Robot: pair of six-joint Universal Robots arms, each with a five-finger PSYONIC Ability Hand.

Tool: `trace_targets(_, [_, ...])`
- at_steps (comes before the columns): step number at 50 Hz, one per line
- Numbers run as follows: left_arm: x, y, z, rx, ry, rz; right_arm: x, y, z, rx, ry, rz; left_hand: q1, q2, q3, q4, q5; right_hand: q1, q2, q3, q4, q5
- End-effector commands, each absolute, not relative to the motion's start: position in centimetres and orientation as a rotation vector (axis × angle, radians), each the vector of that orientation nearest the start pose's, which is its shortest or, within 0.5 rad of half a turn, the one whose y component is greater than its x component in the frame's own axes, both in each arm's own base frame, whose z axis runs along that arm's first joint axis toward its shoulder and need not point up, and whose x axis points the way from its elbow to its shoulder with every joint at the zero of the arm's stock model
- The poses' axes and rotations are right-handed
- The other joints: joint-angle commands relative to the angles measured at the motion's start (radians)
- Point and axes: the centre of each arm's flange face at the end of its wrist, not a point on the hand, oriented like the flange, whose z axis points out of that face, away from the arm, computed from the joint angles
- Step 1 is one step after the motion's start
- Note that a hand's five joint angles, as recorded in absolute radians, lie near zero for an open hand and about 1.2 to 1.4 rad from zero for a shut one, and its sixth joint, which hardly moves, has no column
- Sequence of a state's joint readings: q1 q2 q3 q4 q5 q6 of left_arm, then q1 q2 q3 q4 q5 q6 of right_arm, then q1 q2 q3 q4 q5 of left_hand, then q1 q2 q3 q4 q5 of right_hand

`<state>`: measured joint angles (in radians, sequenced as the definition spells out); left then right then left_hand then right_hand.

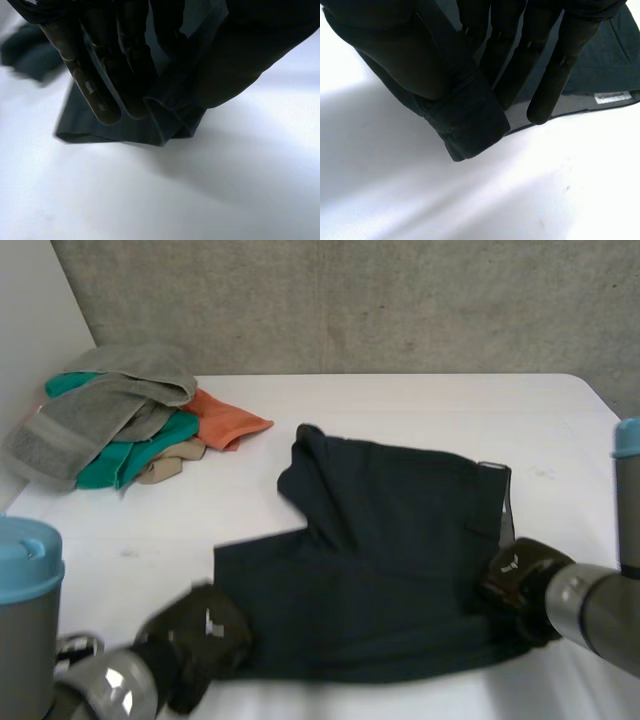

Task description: Fold the laundry.

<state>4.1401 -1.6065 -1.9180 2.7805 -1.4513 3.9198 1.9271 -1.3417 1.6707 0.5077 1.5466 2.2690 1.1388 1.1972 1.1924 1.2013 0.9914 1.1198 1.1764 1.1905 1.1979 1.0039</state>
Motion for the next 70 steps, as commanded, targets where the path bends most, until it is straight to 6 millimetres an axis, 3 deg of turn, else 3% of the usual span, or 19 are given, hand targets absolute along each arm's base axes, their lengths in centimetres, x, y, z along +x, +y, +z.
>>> trace_targets(1, [-23.1, -6.4, 20.7, 2.116, 2.212, -1.141, 20.3, -16.9, 20.3, -1.836, 2.502, -1.142, 0.257, 0.199, 0.204, 0.195, 0.23, 0.276, 0.22, 0.206, 0.198, 0.218])
trace_targets(6, [-24.0, -7.6, 21.5, 2.091, 2.135, -1.28, 19.4, -17.6, 20.1, -1.789, 2.534, -1.146, 0.257, 0.199, 0.204, 0.195, 0.23, 0.276, 0.22, 0.206, 0.198, 0.218])
trace_targets(10, [-26.2, -10.6, 21.5, 2.019, 2.033, -1.493, 19.3, -19.3, 20.5, -1.721, 2.532, -1.277, 0.257, 0.199, 0.204, 0.195, 0.23, 0.276, 0.22, 0.206, 0.198, 0.218])
trace_targets(13, [-27.8, -13.2, 20.6, 1.959, 1.963, -1.608, 19.6, -20.1, 20.4, -1.698, 2.496, -1.377, -0.195, -0.254, -0.249, -0.258, -0.222, 0.276, 0.22, 0.206, 0.198, 0.218])
trace_targets(14, [-28.3, -14.2, 20.6, 1.922, 1.934, -1.657, 19.7, -20.3, 20.3, -1.685, 2.491, -1.396, -0.627, -0.686, -0.681, -0.69, -0.654, 0.276, 0.22, 0.206, 0.198, 0.218])
trace_targets(15, [-28.6, -14.7, 20.7, 1.902, 1.921, -1.682, 19.8, -20.4, 20.2, -1.673, 2.489, -1.408, -0.76, -0.818, -0.813, -0.822, -0.787, 0.276, 0.22, 0.206, 0.198, 0.218])
trace_targets(18, [-29.5, -16.5, 21.6, 1.825, 1.889, -1.776, 20.0, -20.7, 19.7, -1.609, 2.495, -1.432, -0.872, -0.93, -0.926, -0.935, -0.899, 0.276, 0.22, 0.206, 0.198, 0.218])
trace_targets(25, [-31.5, -21.8, 21.3, 1.625, 1.991, -1.952, 20.0, -20.7, 18.4, -1.561, 2.518, -1.391, -0.755, -0.814, -0.809, -0.818, -0.783, 0.276, 0.22, 0.206, 0.198, 0.218])
trace_targets(32, [-32.9, -27.1, 17.6, 1.604, 2.123, -1.958, 20.1, -20.8, 17.9, -1.555, 2.506, -1.44, -0.594, -0.652, -0.647, -0.656, -0.621, 0.276, 0.22, 0.206, 0.198, 0.218])
trace_targets(40, [-33.5, -29.9, 13.8, 1.649, 2.175, -1.929, 19.9, -20.8, 17.4, -1.545, 2.514, -1.444, -0.506, -0.564, -0.559, -0.568, -0.533, 0.276, 0.22, 0.206, 0.198, 0.218])
trace_targets(50, [-34.2, -31.3, 10.6, 1.658, 2.194, -1.892, 19.8, -20.9, 17.1, -1.538, 2.514, -1.463, -0.312, -0.37, -0.366, -0.375, -0.339, 0.276, 0.22, 0.206, 0.198, 0.218])
trace_targets(54, [-34.2, -31.4, 9.9, 1.643, 2.204, -1.867, 19.8, -21.0, 17.1, -1.536, 2.51, -1.479, 0.256, 0.198, 0.203, 0.194, 0.229, 0.276, 0.22, 0.206, 0.198, 0.218])
trace_targets(57, [-33.9, -31.4, 10.0, 1.581, 2.205, -1.837, 19.9, -21.2, 17.3, -1.535, 2.501, -1.503, 0.257, 0.199, 0.204, 0.195, 0.23, 0.276, 0.22, 0.206, 0.198, 0.218])
trace_targets(62, [-32.3, -30.8, 14.4, 1.391, 2.162, -1.843, 20.2, -21.3, 17.5, -1.541, 2.485, -1.525, 0.257, 0.199, 0.204, 0.195, 0.23, 0.276, 0.22, 0.206, 0.198, 0.218])
trace_targets(66, [-31.3, -29.3, 16.3, 1.361, 2.136, -1.835, 20.4, -21.1, 17.5, -1.549, 2.471, -1.529, 0.257, 0.199, 0.204, 0.195, 0.23, 0.276, 0.22, 0.206, 0.198, 0.218])
trace_targets(70, [-30.8, -27.9, 16.9, 1.348, 2.138, -1.812, 21.2, -20.5, 17.6, -1.562, 2.432, -1.532, 0.257, 0.199, 0.204, 0.195, 0.23, 0.276, 0.22, 0.206, 0.198, 0.218])
